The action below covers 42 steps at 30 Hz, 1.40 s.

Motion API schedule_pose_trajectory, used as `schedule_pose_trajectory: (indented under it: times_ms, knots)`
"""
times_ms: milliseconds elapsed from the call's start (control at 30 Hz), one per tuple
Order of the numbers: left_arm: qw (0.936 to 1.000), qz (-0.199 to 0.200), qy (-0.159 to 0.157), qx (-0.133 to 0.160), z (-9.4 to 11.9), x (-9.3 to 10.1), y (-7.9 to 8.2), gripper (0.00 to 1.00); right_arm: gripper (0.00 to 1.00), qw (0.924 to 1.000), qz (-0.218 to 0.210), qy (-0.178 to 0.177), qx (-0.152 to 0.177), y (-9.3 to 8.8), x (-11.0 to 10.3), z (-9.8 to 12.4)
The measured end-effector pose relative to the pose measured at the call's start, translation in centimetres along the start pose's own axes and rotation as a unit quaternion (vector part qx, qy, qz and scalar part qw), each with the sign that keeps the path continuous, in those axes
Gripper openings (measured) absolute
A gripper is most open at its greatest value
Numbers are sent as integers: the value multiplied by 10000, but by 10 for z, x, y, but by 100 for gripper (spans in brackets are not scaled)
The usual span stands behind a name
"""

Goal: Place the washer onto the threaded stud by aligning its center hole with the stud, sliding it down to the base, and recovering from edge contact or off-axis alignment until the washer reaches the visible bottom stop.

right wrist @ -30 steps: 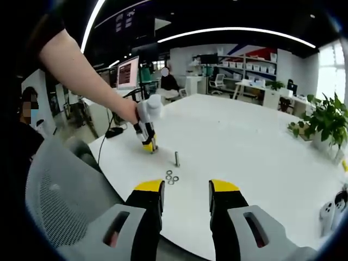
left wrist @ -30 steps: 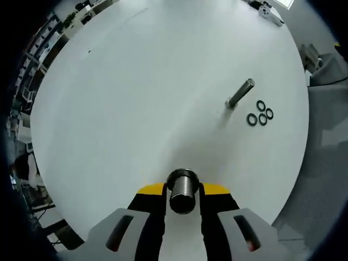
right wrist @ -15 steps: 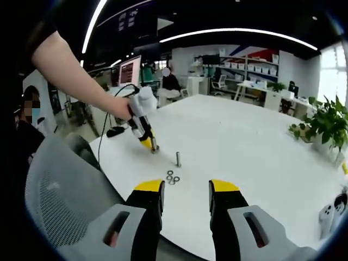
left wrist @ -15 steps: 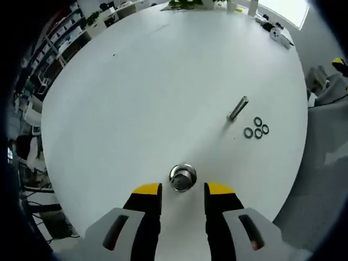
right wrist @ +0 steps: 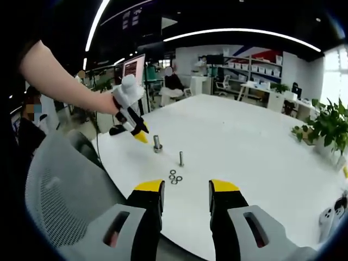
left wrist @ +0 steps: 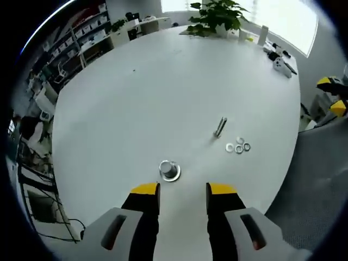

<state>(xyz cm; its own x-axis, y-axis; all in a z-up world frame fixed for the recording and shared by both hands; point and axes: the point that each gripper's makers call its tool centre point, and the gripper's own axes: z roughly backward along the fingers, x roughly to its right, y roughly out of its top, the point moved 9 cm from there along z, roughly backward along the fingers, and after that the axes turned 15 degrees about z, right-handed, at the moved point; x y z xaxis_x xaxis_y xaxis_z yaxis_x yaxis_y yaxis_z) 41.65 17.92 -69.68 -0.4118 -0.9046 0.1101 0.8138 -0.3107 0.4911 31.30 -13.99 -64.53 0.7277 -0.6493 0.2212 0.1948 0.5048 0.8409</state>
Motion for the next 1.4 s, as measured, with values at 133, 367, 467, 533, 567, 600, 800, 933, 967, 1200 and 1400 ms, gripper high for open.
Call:
schedule_pose_trajectory:
  times_ms: [133,367,467,533,567,600,800,933,967,1200,1400]
  knots:
    - [9999,17,95,134,10,6,-10,33,35,10000,2,13,7,1,-1,-1]
    - [9988,144,-14,461,23,21,-22,33,35,10000,28,56,-12,1,-2,-1]
    - [9978,230,-126,614,30,28,-26,33,35,9999,84,108,-29,2,-4,-3]
    - [9964,285,-199,779,34,32,-27,33,35,9998,134,132,-45,1,-5,-3]
    - [9946,362,-318,919,37,35,-27,33,35,9998,140,144,-49,1,-5,-3]
    - [9932,417,-405,1007,39,38,-28,33,35,9998,149,154,-48,2,-6,-3]
    - [9839,536,-646,1581,53,43,-33,33,35,9995,250,214,-7,4,-7,-3]
    - [9772,540,-879,1856,61,50,-39,36,35,9993,281,246,-3,4,-9,-3]
    - [9763,546,-908,1888,62,52,-41,37,35,9993,280,246,1,4,-9,-3]
    - [9751,297,-854,2024,71,67,-49,37,35,9995,208,219,13,3,-7,-3]
    - [9617,622,-1225,2373,82,71,-54,39,35,9997,173,196,7,1,-6,-2]
